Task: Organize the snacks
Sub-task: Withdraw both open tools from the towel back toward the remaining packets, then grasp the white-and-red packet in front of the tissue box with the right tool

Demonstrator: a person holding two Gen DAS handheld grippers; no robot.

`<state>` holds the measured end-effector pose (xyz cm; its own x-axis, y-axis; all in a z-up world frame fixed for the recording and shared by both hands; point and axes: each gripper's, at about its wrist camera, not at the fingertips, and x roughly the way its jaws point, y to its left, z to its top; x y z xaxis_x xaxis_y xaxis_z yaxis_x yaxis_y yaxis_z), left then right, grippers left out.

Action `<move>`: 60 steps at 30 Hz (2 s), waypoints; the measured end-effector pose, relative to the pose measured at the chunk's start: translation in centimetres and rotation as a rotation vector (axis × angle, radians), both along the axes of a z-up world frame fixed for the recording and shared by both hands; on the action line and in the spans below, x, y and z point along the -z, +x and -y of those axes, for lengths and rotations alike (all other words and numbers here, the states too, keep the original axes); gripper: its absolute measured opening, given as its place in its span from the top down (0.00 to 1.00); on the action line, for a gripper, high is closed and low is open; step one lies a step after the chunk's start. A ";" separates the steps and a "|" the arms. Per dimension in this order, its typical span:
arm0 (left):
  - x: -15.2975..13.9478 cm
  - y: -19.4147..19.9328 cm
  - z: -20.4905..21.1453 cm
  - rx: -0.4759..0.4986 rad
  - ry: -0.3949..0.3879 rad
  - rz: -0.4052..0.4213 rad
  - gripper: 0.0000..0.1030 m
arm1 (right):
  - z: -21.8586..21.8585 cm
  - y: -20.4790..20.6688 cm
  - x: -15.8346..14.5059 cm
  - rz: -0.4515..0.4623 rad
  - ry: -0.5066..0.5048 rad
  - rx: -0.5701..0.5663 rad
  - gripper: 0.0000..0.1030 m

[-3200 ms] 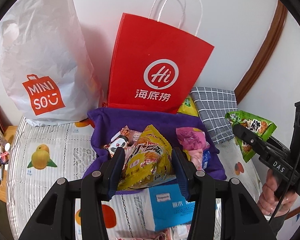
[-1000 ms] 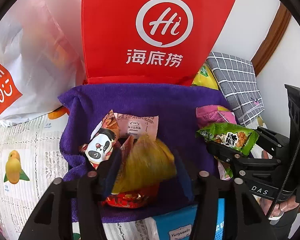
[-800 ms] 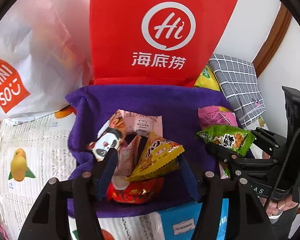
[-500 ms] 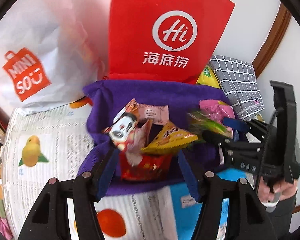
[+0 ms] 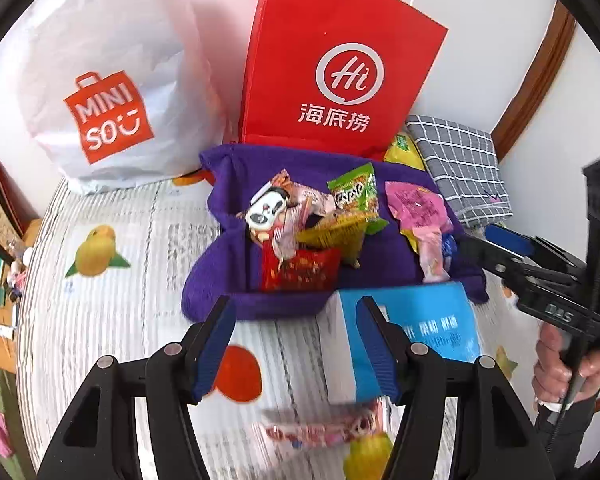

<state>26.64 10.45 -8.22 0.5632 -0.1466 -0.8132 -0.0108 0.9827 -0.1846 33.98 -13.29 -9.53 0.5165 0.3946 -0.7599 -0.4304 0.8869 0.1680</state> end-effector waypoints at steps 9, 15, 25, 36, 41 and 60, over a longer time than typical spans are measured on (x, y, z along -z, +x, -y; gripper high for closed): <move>0.0 -4.6 0.1 -0.002 -0.027 0.011 0.41 | 3.0 -7.2 0.2 -0.053 0.038 0.059 0.36; 0.9 -6.9 -0.5 -0.009 -0.061 0.005 0.41 | 2.8 -11.0 2.3 -0.078 0.011 0.061 0.36; 2.1 -9.4 -1.4 -0.008 -0.027 0.006 0.41 | 1.6 -11.3 9.0 -0.290 0.101 0.120 0.35; 3.1 -10.2 -3.6 -0.037 -0.091 -0.003 0.41 | -1.7 -12.3 9.6 -0.250 0.049 0.116 0.15; 3.6 -10.5 -4.2 -0.048 -0.105 -0.010 0.41 | -3.6 -12.4 9.9 -0.206 -0.028 0.130 0.09; 2.8 -9.5 -1.5 0.028 -0.051 0.022 0.41 | -2.2 -14.3 9.9 -0.093 -0.150 0.042 0.42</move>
<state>17.10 11.91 -11.04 0.5760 -0.2030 -0.7918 0.0208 0.9720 -0.2340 19.70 -11.10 -19.44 0.4545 0.2530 -0.8541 -0.3816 0.9217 0.0700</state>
